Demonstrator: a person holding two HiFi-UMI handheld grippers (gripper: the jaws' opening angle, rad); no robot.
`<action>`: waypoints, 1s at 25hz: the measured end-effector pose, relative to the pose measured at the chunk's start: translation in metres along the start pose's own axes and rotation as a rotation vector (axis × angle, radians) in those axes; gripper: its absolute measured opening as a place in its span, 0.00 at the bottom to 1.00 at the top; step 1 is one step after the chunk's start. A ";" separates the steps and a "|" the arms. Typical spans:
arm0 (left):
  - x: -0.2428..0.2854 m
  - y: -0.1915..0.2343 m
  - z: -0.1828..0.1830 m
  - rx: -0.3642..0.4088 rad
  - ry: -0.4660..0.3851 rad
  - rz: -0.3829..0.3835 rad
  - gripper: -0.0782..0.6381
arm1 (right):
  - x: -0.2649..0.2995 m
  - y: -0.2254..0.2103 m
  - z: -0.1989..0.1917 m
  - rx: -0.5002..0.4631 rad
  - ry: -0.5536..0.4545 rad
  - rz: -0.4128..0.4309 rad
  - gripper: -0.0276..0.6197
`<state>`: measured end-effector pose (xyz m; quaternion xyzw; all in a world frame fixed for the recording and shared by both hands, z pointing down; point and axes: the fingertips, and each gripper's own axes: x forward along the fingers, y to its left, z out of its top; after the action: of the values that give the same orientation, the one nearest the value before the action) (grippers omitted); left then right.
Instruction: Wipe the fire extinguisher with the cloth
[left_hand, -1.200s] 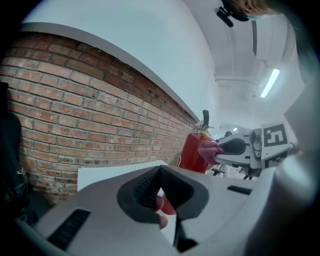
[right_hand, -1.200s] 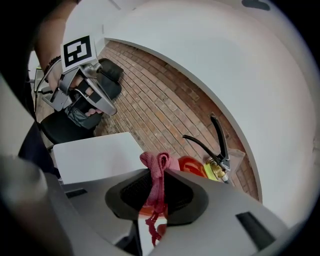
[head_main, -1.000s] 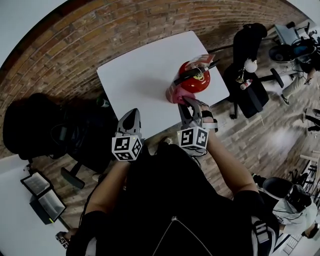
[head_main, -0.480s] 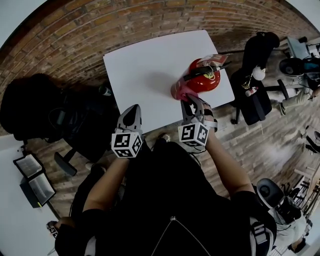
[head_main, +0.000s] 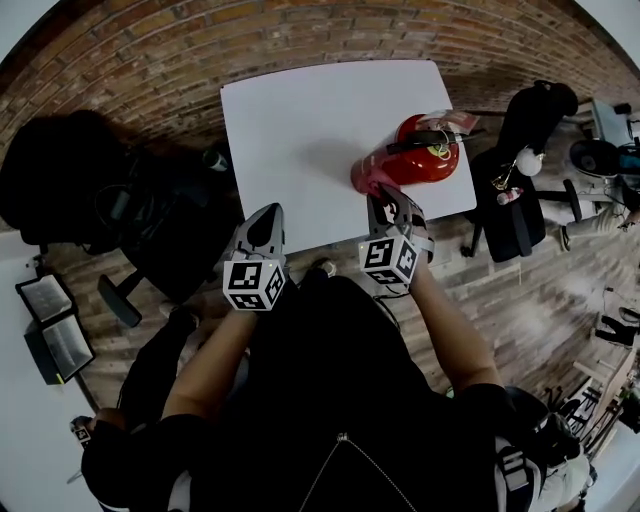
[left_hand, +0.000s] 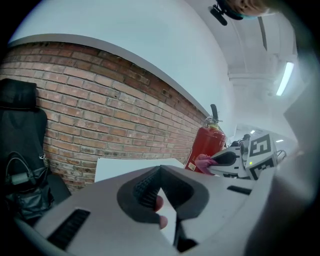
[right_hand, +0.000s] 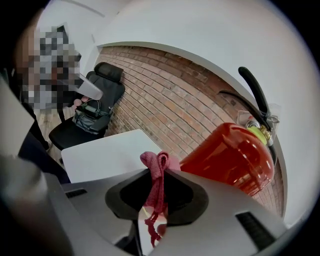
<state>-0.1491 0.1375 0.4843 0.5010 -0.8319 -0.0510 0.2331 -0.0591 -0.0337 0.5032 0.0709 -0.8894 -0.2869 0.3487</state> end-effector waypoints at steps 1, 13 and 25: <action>-0.002 0.001 -0.001 -0.002 -0.001 0.006 0.15 | 0.003 0.003 -0.002 0.001 0.002 0.004 0.18; -0.017 0.015 -0.017 -0.034 0.001 0.073 0.15 | 0.034 0.031 -0.030 0.025 0.050 0.074 0.18; -0.026 0.024 -0.031 -0.057 0.013 0.115 0.15 | 0.061 0.056 -0.056 0.042 0.091 0.126 0.18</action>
<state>-0.1453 0.1762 0.5107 0.4457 -0.8560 -0.0580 0.2555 -0.0641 -0.0328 0.6032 0.0351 -0.8812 -0.2420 0.4045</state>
